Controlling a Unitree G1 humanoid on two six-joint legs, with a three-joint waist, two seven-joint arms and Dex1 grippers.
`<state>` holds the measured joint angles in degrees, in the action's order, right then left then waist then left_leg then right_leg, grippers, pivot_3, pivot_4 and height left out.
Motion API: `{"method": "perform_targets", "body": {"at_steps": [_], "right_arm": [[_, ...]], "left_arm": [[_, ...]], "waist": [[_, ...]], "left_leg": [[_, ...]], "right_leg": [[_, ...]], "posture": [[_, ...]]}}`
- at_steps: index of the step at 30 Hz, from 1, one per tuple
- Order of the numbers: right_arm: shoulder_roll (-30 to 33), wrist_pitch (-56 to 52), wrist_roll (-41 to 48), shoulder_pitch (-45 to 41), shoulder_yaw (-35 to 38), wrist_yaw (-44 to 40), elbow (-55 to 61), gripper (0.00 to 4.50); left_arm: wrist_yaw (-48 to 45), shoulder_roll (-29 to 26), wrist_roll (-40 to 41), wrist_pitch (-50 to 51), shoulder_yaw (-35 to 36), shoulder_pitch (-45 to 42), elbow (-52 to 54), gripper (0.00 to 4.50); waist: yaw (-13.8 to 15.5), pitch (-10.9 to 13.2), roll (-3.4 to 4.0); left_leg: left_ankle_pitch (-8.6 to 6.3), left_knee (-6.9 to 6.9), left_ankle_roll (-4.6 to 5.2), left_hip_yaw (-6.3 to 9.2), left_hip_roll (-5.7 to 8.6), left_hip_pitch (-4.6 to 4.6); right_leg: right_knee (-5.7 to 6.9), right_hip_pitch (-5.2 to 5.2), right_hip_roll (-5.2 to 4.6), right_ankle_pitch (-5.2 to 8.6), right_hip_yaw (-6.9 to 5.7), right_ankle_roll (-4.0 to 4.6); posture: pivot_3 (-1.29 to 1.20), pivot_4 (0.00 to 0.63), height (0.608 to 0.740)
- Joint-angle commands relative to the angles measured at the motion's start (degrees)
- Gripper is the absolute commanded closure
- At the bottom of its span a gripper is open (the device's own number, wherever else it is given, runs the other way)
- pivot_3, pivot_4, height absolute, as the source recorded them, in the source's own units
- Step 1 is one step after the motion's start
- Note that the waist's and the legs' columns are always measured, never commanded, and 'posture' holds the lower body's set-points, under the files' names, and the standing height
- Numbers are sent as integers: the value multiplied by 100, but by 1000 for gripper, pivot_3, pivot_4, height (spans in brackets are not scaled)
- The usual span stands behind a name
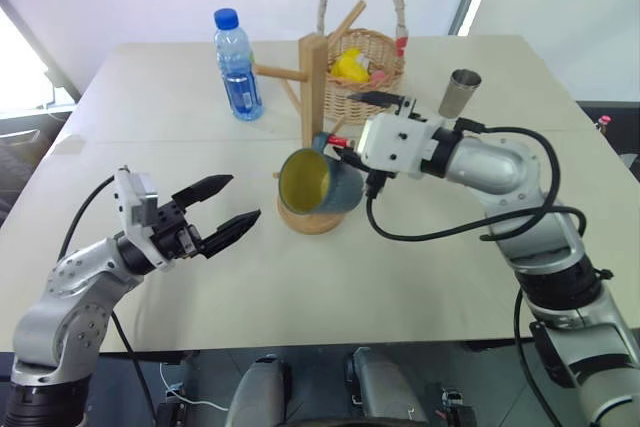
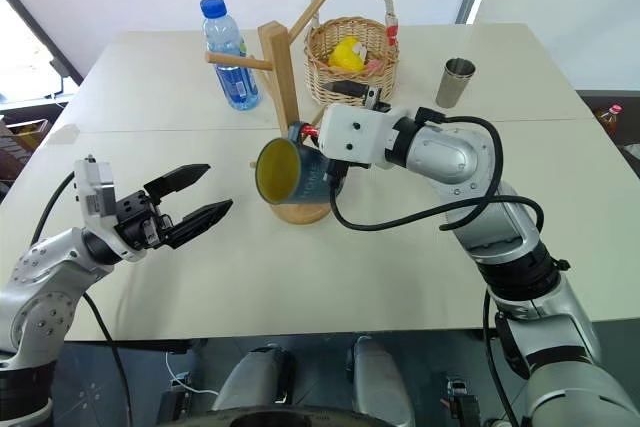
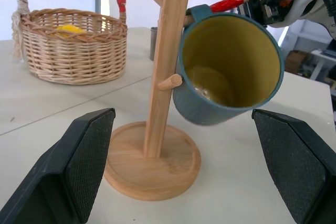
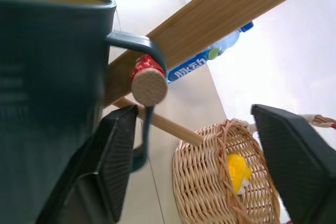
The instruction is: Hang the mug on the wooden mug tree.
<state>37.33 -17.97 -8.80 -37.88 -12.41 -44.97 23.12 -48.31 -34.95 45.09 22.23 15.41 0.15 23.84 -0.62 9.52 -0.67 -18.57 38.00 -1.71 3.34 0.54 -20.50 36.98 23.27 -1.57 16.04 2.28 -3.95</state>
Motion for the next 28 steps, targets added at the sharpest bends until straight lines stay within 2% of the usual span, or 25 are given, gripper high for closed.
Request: {"method": "perform_targets", "body": {"at_steps": [1,7,13,16,19,28], "right_arm": [[272,149,463,177,721,-191,394,900],[385,114,1503,973,1858,-284,439,900],[-540,-207,2459,2249,2722,364,-78,900],[-1018,67,2392,2687,2759,791,-634,900],[-1369,352,2372,2932,2771,1073,-1133,900],[-1606,928,2401,3044,2528,1118,-1860,900]], "left_arm": [[52,-66,-31,9,89,-49,94,0],[417,56,-222,32,147,-95,-369,0],[1243,363,-1012,-391,244,-119,-1089,0],[1710,527,-1652,-796,245,-106,-1583,0],[1972,674,-1916,-998,302,8,-1788,0],[2056,852,-1934,-1134,437,312,-1717,0]], "waist": [[-1,1,-1],[-4,1,-2],[-5,-2,-7],[-8,-2,-6],[-17,-1,-5],[-12,-1,-4]], "left_leg": [[0,0,0,0,0,-1],[0,-2,0,0,1,2],[0,-4,1,1,0,4],[0,-3,1,-2,0,5],[0,-3,1,-3,0,6],[0,-4,0,-2,0,7]], "right_leg": [[-2,-1,0,0,0,0],[-4,-6,-1,0,0,-1],[0,-6,1,-1,1,-2],[1,-5,0,-1,2,-2],[4,-3,0,-1,3,-2],[5,-4,-1,-1,3,-2]], "posture": [[0,150,740],[0,150,740],[0,150,740],[0,150,740],[0,150,740],[0,150,740]]}}
